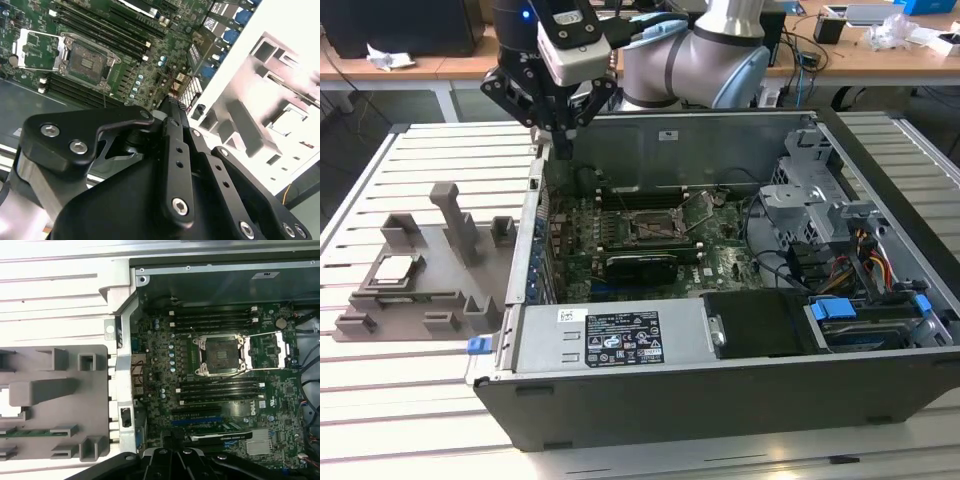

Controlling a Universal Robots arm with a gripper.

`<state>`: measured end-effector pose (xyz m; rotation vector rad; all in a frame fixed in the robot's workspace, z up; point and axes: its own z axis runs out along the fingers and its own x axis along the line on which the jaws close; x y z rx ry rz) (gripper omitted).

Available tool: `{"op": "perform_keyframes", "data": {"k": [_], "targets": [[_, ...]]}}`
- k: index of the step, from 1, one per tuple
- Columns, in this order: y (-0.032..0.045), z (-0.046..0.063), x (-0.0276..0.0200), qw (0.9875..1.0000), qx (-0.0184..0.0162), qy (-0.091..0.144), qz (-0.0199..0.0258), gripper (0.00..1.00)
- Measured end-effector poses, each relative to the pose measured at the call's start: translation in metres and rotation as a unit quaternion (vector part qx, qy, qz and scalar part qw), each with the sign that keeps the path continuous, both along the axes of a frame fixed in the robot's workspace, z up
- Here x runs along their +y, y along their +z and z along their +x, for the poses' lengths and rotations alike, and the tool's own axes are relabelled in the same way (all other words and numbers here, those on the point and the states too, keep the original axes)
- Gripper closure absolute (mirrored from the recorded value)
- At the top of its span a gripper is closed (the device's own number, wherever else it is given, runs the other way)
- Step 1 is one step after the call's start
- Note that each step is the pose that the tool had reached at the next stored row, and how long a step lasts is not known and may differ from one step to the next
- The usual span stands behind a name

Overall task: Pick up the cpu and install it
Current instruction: 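Reach for the cpu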

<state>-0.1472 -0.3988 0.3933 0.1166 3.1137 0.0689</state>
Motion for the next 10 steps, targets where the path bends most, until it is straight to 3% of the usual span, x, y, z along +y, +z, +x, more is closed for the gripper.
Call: {"op": "perform_keyframes", "data": {"k": [3, 10], "targets": [[0.0000, -0.012, 0.0000, 1.0000, 0.0000, 0.000, 0.0000, 0.89], [0.0000, -0.023, 0.0000, 1.0000, 0.0000, 0.000, 0.0000, 0.89]]}}
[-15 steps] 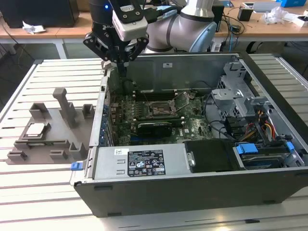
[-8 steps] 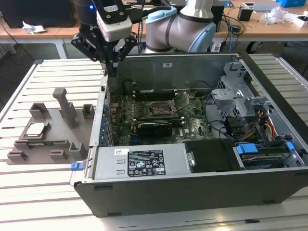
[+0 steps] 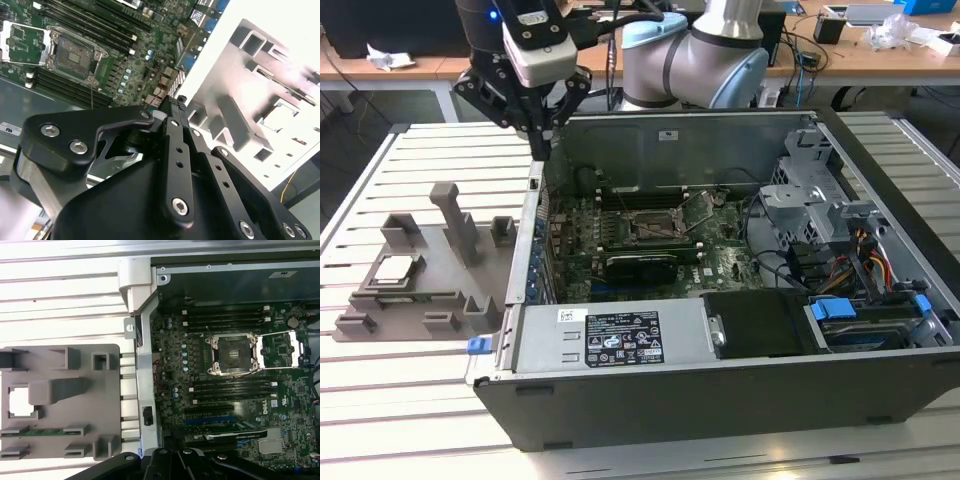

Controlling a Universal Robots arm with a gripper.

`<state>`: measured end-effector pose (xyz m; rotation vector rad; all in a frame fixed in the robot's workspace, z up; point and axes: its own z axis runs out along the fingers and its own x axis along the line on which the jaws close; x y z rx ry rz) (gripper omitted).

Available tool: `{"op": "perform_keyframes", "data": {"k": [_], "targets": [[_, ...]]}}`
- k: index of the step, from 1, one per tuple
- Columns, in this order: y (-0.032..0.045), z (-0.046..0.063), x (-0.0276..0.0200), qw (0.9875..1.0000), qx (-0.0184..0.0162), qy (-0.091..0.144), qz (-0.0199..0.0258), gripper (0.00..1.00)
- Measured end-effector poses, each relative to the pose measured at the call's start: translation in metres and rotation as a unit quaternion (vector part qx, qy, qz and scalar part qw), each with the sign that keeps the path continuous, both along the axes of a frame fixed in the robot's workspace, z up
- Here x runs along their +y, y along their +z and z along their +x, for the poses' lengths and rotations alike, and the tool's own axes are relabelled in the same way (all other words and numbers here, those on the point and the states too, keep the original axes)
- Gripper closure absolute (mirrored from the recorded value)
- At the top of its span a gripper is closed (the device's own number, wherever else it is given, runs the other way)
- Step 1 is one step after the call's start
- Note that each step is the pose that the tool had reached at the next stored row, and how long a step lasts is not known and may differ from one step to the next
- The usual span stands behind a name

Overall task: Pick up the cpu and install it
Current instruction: 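Reach for the cpu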

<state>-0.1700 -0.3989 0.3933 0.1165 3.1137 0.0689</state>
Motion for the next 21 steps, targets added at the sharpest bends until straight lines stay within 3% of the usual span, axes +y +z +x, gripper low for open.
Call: {"op": "perform_keyframes", "data": {"k": [16, 21], "targets": [[0.0000, -0.022, 0.0000, 1.0000, 0.0000, 0.000, 0.0000, 0.89], [0.0000, -0.035, 0.0000, 1.0000, 0.0000, 0.000, 0.0000, 0.89]]}}
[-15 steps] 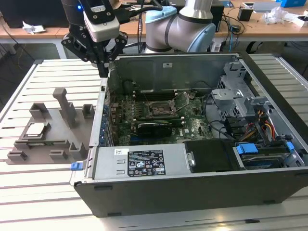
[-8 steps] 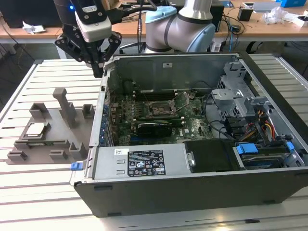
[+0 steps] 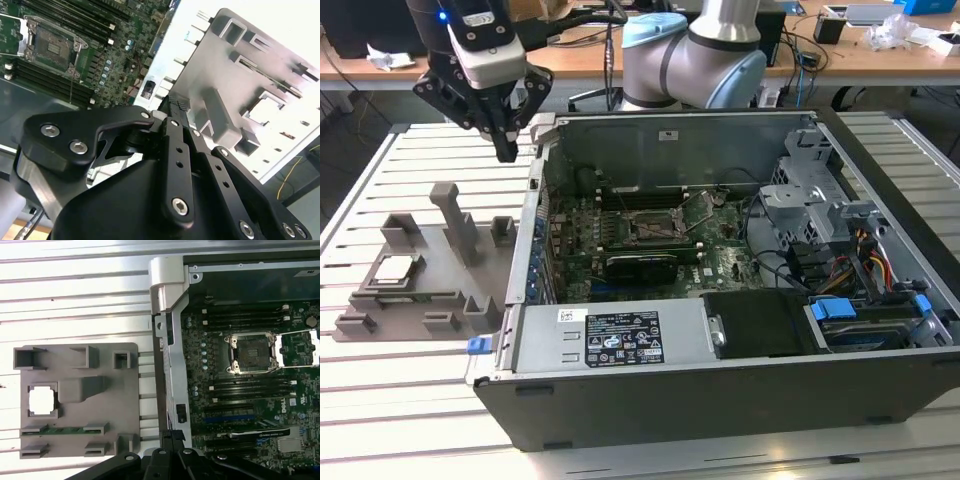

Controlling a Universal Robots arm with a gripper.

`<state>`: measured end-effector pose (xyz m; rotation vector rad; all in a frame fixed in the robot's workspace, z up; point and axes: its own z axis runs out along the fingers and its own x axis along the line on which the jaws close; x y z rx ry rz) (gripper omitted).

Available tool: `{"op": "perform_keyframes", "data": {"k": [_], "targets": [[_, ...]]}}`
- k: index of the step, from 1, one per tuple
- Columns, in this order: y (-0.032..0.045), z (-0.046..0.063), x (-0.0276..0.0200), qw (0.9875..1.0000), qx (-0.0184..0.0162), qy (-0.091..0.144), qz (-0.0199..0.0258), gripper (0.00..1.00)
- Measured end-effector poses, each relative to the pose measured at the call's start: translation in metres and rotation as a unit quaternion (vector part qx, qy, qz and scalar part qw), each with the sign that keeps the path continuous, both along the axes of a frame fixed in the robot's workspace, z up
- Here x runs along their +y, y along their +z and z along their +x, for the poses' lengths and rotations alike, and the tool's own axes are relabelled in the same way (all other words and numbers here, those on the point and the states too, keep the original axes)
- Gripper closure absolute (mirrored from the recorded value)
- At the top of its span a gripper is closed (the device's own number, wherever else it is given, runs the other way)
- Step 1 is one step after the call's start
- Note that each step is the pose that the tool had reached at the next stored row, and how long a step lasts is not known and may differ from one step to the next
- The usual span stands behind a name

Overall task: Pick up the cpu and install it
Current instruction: 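Reach for the cpu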

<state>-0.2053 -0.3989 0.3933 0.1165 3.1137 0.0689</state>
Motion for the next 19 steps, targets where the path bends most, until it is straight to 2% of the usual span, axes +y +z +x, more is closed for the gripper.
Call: {"op": "perform_keyframes", "data": {"k": [19], "targets": [[0.0000, -0.041, 0.0000, 1.0000, 0.0000, 0.000, 0.0000, 0.89]]}}
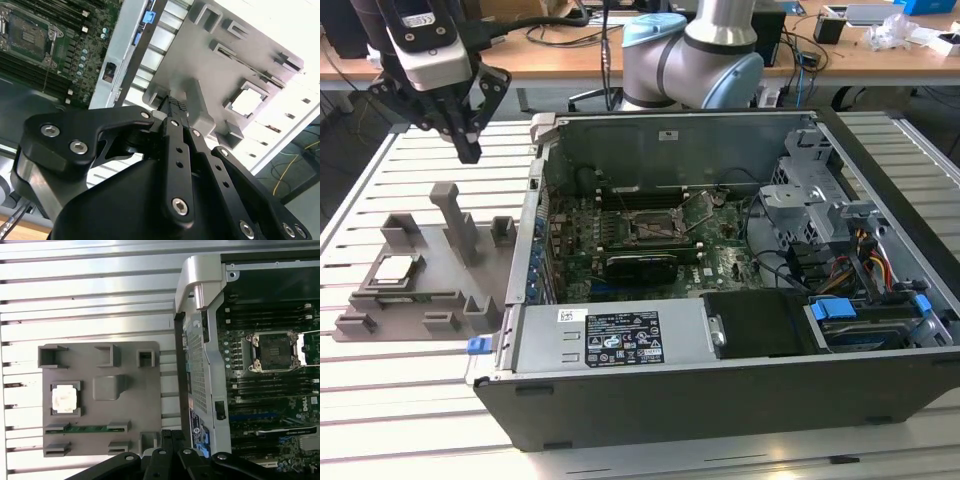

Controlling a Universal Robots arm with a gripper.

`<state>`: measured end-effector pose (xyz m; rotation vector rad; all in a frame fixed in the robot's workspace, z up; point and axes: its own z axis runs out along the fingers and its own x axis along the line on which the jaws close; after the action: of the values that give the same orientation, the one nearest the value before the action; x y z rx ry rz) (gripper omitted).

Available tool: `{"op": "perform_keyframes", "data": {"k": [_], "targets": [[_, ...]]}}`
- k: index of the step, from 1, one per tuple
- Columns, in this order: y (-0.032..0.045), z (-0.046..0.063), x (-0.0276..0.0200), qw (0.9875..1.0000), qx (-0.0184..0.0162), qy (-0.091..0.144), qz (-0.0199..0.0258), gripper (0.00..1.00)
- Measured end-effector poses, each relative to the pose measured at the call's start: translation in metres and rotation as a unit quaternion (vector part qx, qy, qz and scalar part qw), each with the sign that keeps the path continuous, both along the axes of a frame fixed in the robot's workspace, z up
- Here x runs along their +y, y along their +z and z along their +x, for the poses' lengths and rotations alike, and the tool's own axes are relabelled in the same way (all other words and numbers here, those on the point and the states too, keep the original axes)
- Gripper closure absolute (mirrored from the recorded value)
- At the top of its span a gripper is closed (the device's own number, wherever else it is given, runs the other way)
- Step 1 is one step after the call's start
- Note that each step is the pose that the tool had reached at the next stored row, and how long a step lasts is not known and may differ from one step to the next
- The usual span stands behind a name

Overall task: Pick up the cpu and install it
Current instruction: 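Reach for the cpu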

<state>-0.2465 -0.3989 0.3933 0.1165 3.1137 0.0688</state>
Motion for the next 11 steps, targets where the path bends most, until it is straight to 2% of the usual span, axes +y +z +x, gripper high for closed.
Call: {"op": "perform_keyframes", "data": {"k": [11], "targets": [[0.0000, -0.029, 0.0000, 1.0000, 0.0000, 0.000, 0.0000, 0.89]]}}
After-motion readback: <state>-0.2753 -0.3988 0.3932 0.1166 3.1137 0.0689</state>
